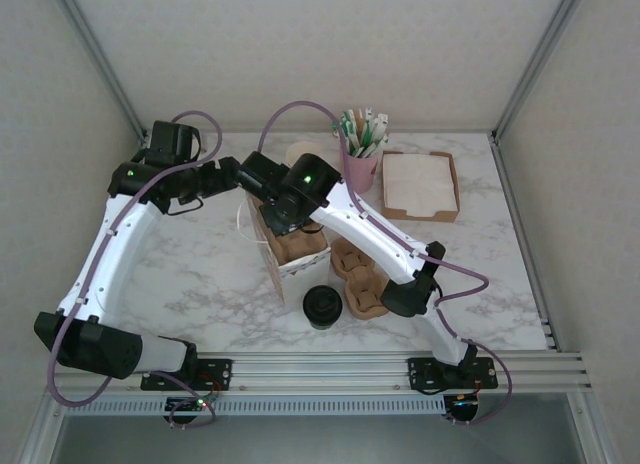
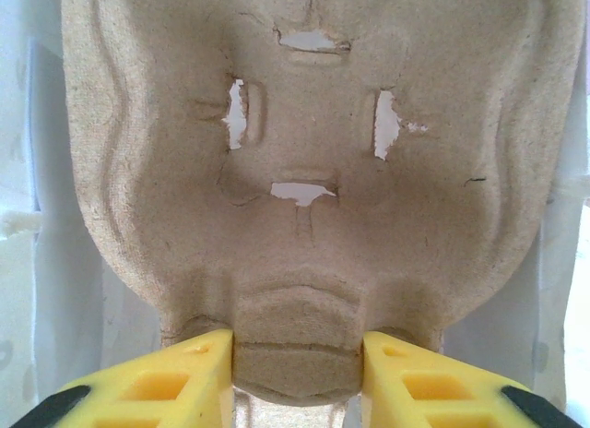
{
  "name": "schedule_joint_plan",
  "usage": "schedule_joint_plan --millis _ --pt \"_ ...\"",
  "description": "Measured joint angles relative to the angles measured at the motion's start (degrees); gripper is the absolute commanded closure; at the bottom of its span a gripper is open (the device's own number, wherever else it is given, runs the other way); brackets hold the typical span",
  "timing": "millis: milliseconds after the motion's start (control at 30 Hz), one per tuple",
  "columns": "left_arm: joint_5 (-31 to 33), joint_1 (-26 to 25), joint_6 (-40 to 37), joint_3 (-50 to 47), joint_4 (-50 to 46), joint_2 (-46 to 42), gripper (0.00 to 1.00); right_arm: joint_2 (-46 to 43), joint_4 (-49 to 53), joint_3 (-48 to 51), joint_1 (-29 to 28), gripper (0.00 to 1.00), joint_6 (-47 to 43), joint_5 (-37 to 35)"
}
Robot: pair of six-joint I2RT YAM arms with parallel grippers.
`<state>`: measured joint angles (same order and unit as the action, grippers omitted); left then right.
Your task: Pack the takeout coffee
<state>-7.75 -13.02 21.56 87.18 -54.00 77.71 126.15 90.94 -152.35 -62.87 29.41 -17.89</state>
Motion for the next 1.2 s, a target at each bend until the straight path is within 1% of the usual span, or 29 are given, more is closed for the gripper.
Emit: schedule_joint_plan --millis 300,433,633,833,933,1000,1100,1200 --pt "-1.44 0.00 -0.61 -0.52 0.33 0.00 0.10 2.32 -0.02 0.13 0.37 0.63 -0.02 1.66" --pt "-3.10 0.00 -0.83 -1.31 0.70 0.00 0.10 2.80 -0.02 0.22 0.48 0.63 -0.02 2.12" --pt "-6.38 0.00 -1.66 -2.56 1.51 0.00 0.16 2.80 -0.04 0.22 0.63 0.63 -0.07 2.58" --pt "-8.09 0.00 -2.05 -2.56 1.95 0.00 0.18 2.75 -0.02 0.22 0.74 0.64 -0.20 2.56" --pt "-9.66 0.00 -1.90 -2.56 1.95 -0.02 0.23 2.75 -0.02 0.22 0.74 0.64 -0.20 2.54" --pt "-10.75 0.00 -1.90 -2.56 2.05 -0.07 0.29 2.75 -0.02 0.22 0.74 0.64 -0.20 2.54" --pt "-12.37 0.00 -1.86 -2.56 2.23 -0.11 0.36 2.71 -0.04 0.46 0.74 0.64 -0.20 2.56" --pt "-13.29 0.00 -2.10 -2.56 2.08 -0.09 0.39 2.64 -0.11 0.98 0.74 0.64 -0.22 2.56"
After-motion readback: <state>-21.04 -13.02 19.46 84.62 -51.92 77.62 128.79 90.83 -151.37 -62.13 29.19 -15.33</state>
